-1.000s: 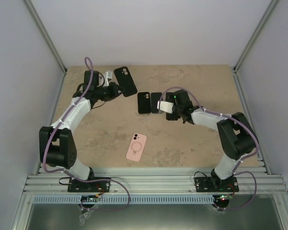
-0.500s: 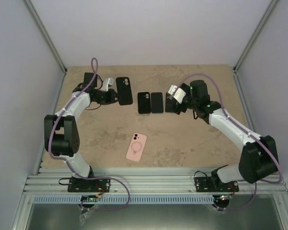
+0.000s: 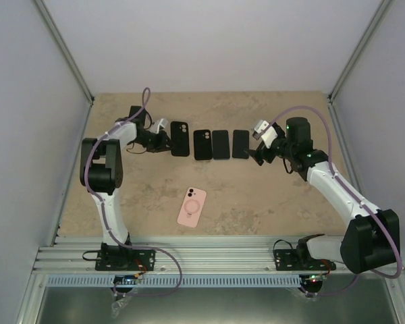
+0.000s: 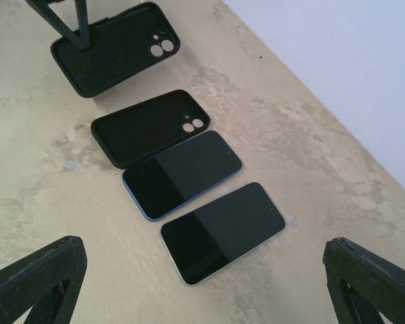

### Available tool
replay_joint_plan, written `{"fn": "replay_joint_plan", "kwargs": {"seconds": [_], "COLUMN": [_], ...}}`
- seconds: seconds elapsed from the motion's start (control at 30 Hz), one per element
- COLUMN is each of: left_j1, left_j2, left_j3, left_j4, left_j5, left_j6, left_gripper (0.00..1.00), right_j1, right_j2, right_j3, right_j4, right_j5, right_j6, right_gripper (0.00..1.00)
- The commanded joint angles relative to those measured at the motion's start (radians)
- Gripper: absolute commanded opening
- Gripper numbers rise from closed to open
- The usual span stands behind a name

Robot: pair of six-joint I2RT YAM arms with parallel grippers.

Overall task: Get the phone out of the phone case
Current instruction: Place the phone case at the center of the board.

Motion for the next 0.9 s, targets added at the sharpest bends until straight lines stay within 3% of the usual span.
{"fn": "replay_joint_plan", "kwargs": {"seconds": [0.0,0.73,0.77,0.87], "left_j1": [0.003,0.001,0.001,0.000], "left_j2": [0.059,0.217,0.220,0.226], "left_j3": [0.051,0.141,0.145,0.157], "left_j4": [-0.065,-0.105,-0.106,-0.109], "left_j5": [0.050,0.060,0.050,0.015], "left_j6": [0.037,0.048,0.023,0.016], "left_gripper": [0.00,0.00,0.01,0.18], "right_j1": [-0.020,-0.034,-0.033,-0.035], "right_j2": [-0.024,-0.003,-0.005,-0.010], "right_j3": [-0.017,-0.030,-0.030,-0.035], "right_j4": [0.015,0.022,0.023,0.023], "right_j5": [-0.064,-0.113,-0.112,-0.113], "right_j6": [0.036,0.054,0.054,0.055], "right_gripper": [0.98,0.98,0.98,0.98]}}
